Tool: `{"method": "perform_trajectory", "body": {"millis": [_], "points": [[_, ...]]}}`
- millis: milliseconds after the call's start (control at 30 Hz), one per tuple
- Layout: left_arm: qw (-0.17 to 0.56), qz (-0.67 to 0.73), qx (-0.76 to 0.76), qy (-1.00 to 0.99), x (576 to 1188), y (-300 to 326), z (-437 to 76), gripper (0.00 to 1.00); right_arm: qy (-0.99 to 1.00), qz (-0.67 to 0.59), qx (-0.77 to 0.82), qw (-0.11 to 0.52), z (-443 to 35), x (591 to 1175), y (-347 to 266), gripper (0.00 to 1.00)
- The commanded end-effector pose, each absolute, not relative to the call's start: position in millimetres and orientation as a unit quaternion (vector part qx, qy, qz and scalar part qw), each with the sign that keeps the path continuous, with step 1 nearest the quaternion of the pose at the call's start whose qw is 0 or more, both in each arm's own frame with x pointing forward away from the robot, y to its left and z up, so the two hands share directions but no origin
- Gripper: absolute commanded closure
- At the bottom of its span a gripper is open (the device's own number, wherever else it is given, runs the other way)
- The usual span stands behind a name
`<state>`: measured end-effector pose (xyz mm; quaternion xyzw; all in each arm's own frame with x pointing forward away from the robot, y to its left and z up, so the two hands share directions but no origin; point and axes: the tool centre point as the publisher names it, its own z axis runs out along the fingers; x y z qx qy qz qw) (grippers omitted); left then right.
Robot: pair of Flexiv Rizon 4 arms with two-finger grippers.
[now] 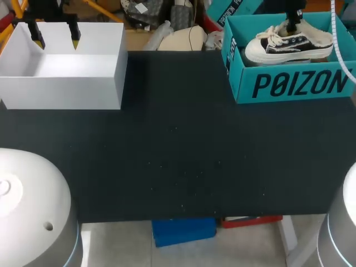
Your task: Take the shoe out of the shoebox, open the shoe tongue, remove and reinsert the insole, then place the shoe into the shoebox
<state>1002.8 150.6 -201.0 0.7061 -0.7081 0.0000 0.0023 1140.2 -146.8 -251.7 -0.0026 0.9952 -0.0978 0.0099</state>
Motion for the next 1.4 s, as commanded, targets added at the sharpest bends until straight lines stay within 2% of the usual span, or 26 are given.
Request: {"method": "perform_trajectory", "body": {"millis": [33,333,700,900,1067,1400], "points": [[0.002,-0.001,0.707,-0.707,1002.1,150.1,-200.3,0.00,0.994,-0.109,-0.003,0.028,-181.7,1109.4,-129.4,1.00],[0.002,-0.001,0.707,-0.707,1002.1,150.1,-200.3,0.00,0.991,-0.124,0.013,0.052,-136.3,1053.8,-75.3,1.00],[0.002,-0.001,0.707,-0.707,1002.1,150.1,-200.3,0.00,0.991,-0.112,0.042,0.066,-132.6,995.1,64.3,1.00],[0.002,-0.001,0.707,-0.707,1002.1,150.1,-200.3,0.00,0.994,-0.091,0.041,0.050,-163.0,957.9,146.4,1.00],[0.002,-0.001,0.707,-0.707,1002.1,150.1,-200.3,0.00,0.995,-0.088,0.037,0.037,-199.7,932.5,187.7,1.00],[0.002,-0.001,0.707,-0.707,1002.1,150.1,-200.3,0.00,0.995,-0.083,0.029,0.043,-301.4,901.4,215.1,1.00]]}}
